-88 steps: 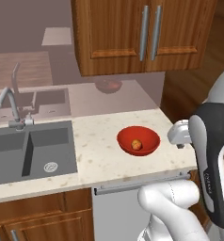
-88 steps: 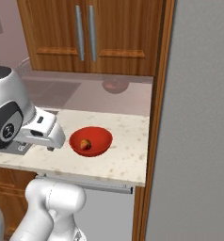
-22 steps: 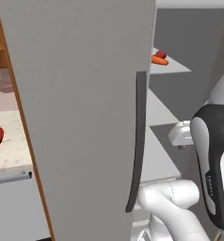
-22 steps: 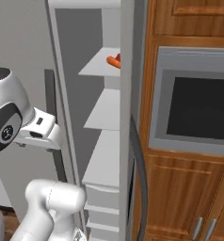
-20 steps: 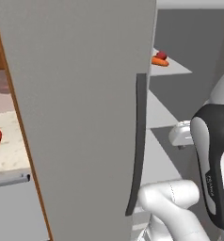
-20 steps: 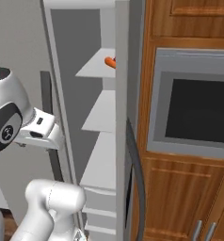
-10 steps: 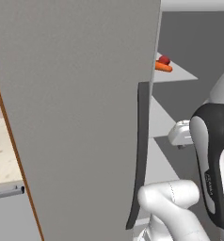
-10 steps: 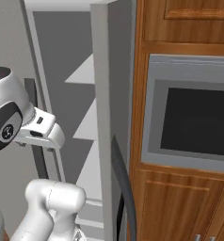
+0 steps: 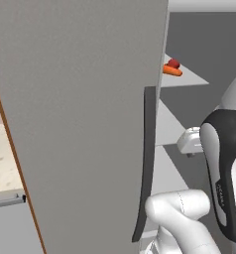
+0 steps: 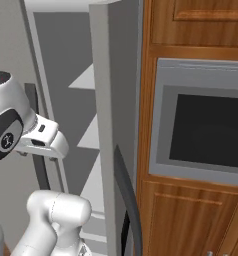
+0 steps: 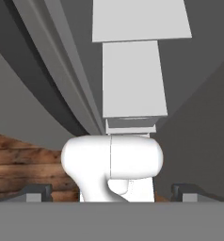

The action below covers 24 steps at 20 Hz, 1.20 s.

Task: Take the carrot, peach, and bell pepper from the freezer and place them in the bowl on the counter.

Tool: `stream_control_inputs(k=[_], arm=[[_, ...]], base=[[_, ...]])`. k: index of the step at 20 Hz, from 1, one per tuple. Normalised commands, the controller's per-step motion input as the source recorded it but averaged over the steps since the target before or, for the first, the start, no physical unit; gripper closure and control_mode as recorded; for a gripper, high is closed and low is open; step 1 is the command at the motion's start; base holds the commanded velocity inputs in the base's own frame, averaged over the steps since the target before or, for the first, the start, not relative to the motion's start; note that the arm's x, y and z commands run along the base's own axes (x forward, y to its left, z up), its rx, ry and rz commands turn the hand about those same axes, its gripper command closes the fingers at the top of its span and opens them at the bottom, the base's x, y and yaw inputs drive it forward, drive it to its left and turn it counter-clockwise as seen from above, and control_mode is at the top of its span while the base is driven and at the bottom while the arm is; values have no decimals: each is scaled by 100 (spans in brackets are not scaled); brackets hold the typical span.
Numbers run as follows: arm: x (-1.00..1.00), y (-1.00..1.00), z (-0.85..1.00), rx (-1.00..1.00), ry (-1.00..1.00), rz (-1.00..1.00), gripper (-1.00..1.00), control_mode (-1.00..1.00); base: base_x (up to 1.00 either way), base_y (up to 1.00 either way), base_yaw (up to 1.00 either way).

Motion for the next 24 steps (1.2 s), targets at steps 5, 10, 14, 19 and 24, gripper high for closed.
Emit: stream_control_inputs(k=[5, 10, 14, 19, 24], arm=[[0, 0, 0, 0, 0, 0, -100, 100], [0, 0, 0, 0, 0, 0, -100, 100], [0, 0, 0, 0, 0, 0, -100, 100], [0, 0, 0, 0, 0, 0, -100, 100], [0, 0, 0, 0, 0, 0, -100, 100]], base=[[5, -65, 6], [1, -56, 2], [12, -37, 0], [19, -47, 0], [26, -31, -13]])
